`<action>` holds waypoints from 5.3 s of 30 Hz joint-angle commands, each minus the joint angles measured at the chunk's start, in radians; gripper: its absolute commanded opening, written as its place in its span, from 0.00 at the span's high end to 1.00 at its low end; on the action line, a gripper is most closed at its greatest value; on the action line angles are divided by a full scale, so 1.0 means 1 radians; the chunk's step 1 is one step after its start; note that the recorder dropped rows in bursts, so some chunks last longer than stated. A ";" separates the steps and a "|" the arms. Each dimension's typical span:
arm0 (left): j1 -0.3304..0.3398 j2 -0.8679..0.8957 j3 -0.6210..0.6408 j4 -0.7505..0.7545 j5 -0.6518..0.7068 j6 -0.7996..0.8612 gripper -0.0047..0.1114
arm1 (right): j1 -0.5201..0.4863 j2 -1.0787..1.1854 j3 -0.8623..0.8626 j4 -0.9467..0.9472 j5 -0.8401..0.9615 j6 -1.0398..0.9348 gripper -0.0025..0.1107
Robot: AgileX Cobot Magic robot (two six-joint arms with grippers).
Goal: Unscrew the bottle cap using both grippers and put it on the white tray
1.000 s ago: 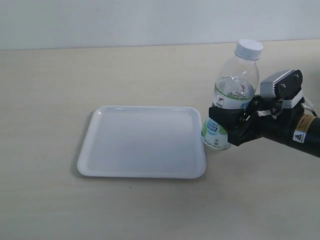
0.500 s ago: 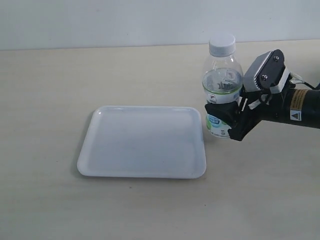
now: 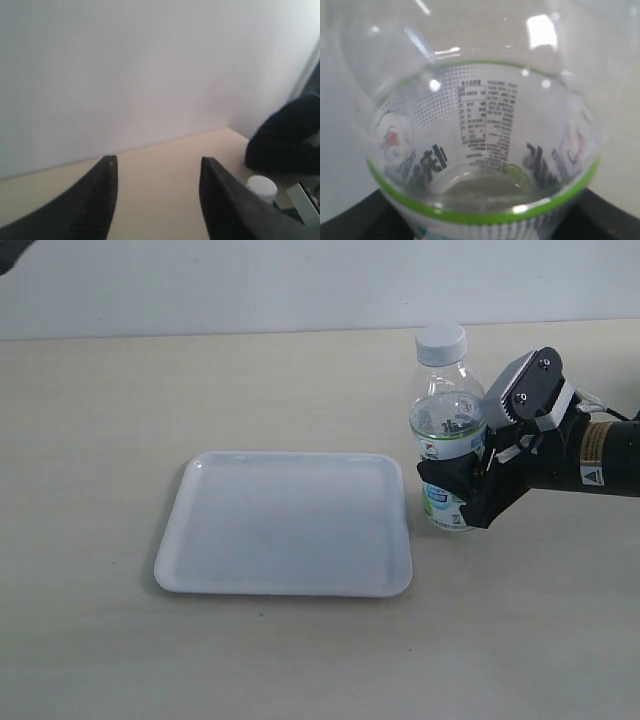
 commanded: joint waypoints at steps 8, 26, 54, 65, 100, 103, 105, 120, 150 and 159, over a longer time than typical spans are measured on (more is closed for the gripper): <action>-0.143 0.364 -0.541 0.533 -0.164 -0.488 0.52 | -0.003 -0.015 -0.006 -0.008 -0.012 0.008 0.98; -0.238 0.413 -0.449 0.474 1.203 0.392 0.47 | -0.003 -0.015 -0.006 0.007 0.009 0.008 0.98; -0.566 0.702 -1.150 -1.534 1.781 1.620 0.42 | -0.003 -0.015 -0.006 -0.099 0.006 0.008 0.98; -0.577 0.881 -1.323 -1.552 1.844 1.554 0.42 | -0.003 -0.015 -0.006 -0.111 0.011 -0.027 0.98; -0.617 0.980 -1.430 -1.561 1.854 1.525 0.42 | -0.003 -0.015 -0.006 -0.117 0.031 -0.045 0.98; -0.617 0.981 -1.430 -1.563 1.854 1.523 0.42 | -0.003 -0.015 -0.006 -0.117 0.031 -0.045 0.98; -0.617 0.981 -1.430 -1.563 1.854 1.523 0.42 | -0.003 -0.015 -0.006 -0.117 0.031 -0.045 0.98; -0.617 0.982 -1.405 -1.559 1.854 1.523 0.42 | -0.003 -0.015 -0.006 -0.117 0.031 -0.045 0.98; -0.617 0.982 -1.405 -1.563 1.854 1.504 0.96 | -0.003 -0.015 -0.006 -0.117 0.031 -0.042 0.98; -0.617 0.982 -1.405 -1.567 1.854 1.268 0.96 | -0.003 -0.015 -0.006 -0.117 0.031 -0.042 0.98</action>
